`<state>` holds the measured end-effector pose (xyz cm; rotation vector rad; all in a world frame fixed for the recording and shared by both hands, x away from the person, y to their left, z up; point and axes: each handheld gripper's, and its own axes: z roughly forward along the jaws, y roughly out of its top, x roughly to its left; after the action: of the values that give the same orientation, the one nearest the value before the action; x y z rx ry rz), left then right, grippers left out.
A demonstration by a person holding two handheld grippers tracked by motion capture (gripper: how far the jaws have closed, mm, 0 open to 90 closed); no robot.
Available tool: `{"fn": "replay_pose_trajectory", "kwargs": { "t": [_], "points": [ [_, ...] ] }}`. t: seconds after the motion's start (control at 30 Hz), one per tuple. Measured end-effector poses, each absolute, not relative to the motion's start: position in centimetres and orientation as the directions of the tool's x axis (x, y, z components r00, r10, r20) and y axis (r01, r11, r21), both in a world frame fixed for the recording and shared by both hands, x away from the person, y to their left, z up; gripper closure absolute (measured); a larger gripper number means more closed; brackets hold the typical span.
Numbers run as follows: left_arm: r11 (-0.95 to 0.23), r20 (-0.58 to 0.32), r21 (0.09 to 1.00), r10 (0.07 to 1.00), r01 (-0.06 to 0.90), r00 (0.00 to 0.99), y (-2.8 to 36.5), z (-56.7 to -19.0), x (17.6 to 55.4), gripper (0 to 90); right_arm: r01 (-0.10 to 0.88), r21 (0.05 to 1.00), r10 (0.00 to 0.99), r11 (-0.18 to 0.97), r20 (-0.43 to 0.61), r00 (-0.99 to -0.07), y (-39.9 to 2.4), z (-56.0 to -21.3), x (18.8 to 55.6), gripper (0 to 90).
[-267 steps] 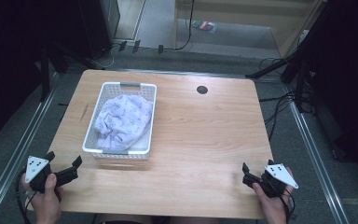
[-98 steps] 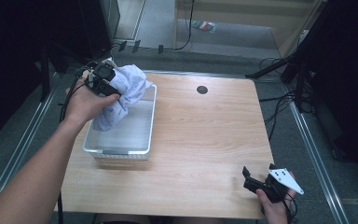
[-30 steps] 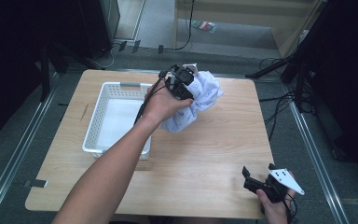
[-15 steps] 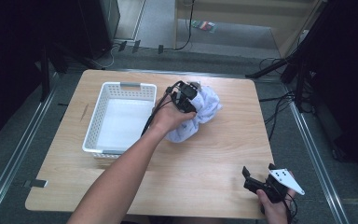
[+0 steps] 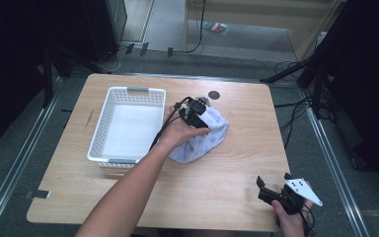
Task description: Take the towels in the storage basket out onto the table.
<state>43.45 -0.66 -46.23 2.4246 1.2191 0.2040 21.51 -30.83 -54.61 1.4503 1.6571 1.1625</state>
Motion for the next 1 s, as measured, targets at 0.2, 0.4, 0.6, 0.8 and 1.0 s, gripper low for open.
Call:
{"fn": "replay_pose_trajectory", "kwargs": {
  "t": [0.2, 0.4, 0.6, 0.8, 1.0],
  "points": [
    [-0.523, -0.082, 0.449, 0.783, 0.725, 0.616, 0.0, -45.3, 43.1, 7.1, 0.414, 0.910, 0.979, 0.001, 0.084, -0.187, -30.8, -54.6, 21.5, 0.0],
    [-0.530, -0.153, 0.466, 0.740, 0.709, 0.654, 1.0, -44.1, 42.5, 0.0, 0.420, 0.907, 0.979, -0.001, 0.086, -0.185, -30.8, -54.6, 21.5, 0.0],
    [-0.535, -0.127, 0.489, 0.738, 0.689, 0.663, 2.3, -42.8, 41.7, 0.0, 0.420, 0.908, 0.979, 0.001, 0.084, -0.186, -30.8, -54.6, 21.6, 0.0],
    [-0.519, -0.132, 0.509, 0.741, 0.687, 0.658, 3.9, -41.8, 41.2, 0.0, 0.421, 0.907, 0.979, 0.001, 0.085, -0.185, -30.8, -54.6, 21.6, 0.0],
    [-0.492, -0.141, 0.531, 0.751, 0.690, 0.645, 6.1, -41.4, 40.6, 0.0, 0.424, 0.906, 0.979, 0.010, 0.078, -0.190, -30.8, -54.6, 21.7, 0.0]
  ]
}}
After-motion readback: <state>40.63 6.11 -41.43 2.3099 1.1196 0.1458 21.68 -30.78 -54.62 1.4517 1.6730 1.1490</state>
